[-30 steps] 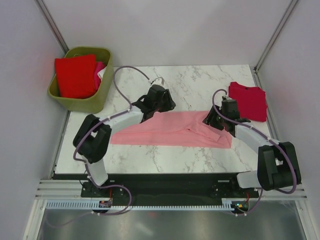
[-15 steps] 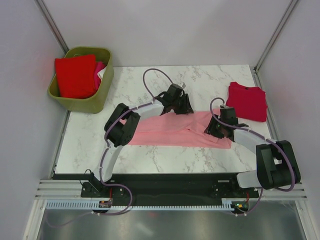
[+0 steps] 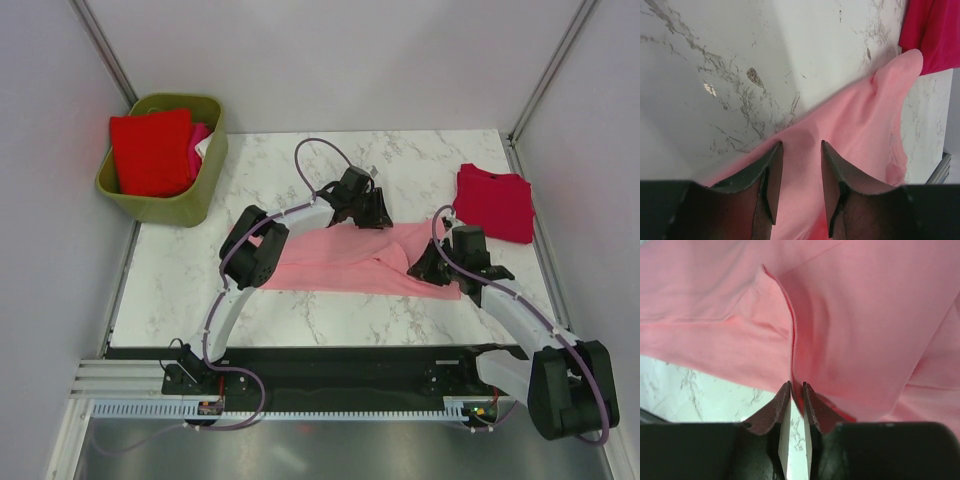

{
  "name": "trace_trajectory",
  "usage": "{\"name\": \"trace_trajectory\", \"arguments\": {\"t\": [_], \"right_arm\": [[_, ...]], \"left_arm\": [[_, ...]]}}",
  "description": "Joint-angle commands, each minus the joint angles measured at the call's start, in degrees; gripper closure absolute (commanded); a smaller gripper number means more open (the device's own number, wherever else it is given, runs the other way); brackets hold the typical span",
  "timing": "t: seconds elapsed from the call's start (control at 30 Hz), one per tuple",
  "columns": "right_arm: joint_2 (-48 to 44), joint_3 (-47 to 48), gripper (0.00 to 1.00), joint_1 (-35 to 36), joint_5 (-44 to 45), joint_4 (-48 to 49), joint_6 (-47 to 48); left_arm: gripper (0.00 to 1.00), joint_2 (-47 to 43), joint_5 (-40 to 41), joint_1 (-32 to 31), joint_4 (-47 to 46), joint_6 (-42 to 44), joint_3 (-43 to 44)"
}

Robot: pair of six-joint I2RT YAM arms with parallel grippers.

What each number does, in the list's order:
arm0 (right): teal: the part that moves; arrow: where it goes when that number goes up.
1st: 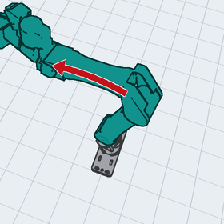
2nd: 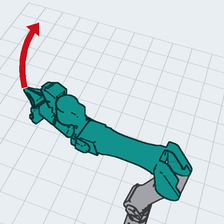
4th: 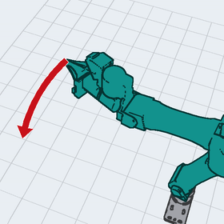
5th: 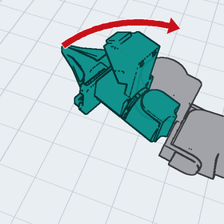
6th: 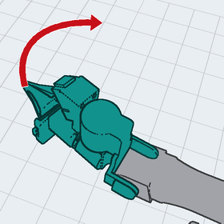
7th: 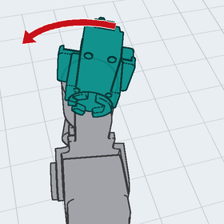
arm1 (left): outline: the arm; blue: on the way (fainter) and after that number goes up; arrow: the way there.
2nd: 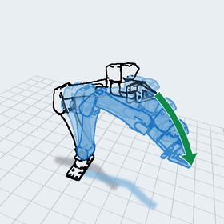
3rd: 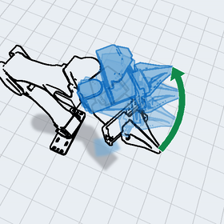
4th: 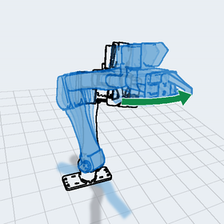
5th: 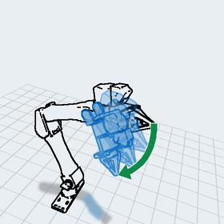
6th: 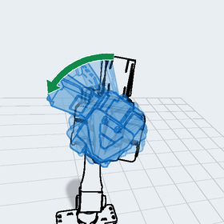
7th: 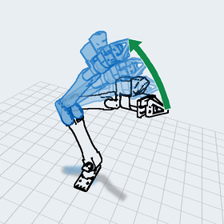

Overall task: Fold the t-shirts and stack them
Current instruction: Fold the tshirt

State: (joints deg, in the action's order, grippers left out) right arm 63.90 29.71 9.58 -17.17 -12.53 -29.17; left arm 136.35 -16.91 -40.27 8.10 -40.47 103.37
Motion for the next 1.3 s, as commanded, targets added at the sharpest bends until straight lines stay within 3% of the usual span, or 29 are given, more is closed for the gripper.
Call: {"name": "trace_trajectory", "arguments": {"t": [0.0, 0.07, 0.13, 0.33, 0.63, 0.9, 1.07, 1.27], "right_arm": [[-4.56, -2.55, 0.76, 0.26, -5.41, -3.63, 0.78], [-5.53, -3.26, 0.59, 0.35, -7.17, -5.03, 0.78], [-6.77, -3.7, 0.51, 0.26, -7.61, -6.18, 0.69], [-9.23, -0.45, 0.48, 0.26, -1.47, -6.01, -0.98], [3.41, 7.55, 0.43, 0.35, 4.15, 2.59, -1.68], [16.08, 10.01, 0.4, 3.5, -3.21, 9.98, -3.0], [12.58, 4.14, 0.41, 5.79, -10.42, 12.1, -4.4], [2.92, -0.53, 0.45, 6.32, -11.66, 5.51, -4.06]], "left_arm": [[0.57, 1.02, 1.17, -0.33, 2.19, -0.66, 1.74], [0.57, 1.02, 1.7, -0.33, 2.19, -0.66, 1.92], [0.57, 1.11, 1.96, -0.42, 2.19, -0.4, 2.1], [0.57, 0.84, 2.4, -0.51, 2.18, 0.13, 2.27], [0.57, -0.04, 2.84, -0.86, 2.18, 0.83, 1.74], [0.57, 0.05, 3.02, -0.86, 2.18, 0.74, 1.66], [0.58, 0.05, 3.02, -0.86, 2.19, 0.83, 1.66], [0.58, 0.05, 2.93, -0.86, 2.01, 0.92, 1.74]]}}
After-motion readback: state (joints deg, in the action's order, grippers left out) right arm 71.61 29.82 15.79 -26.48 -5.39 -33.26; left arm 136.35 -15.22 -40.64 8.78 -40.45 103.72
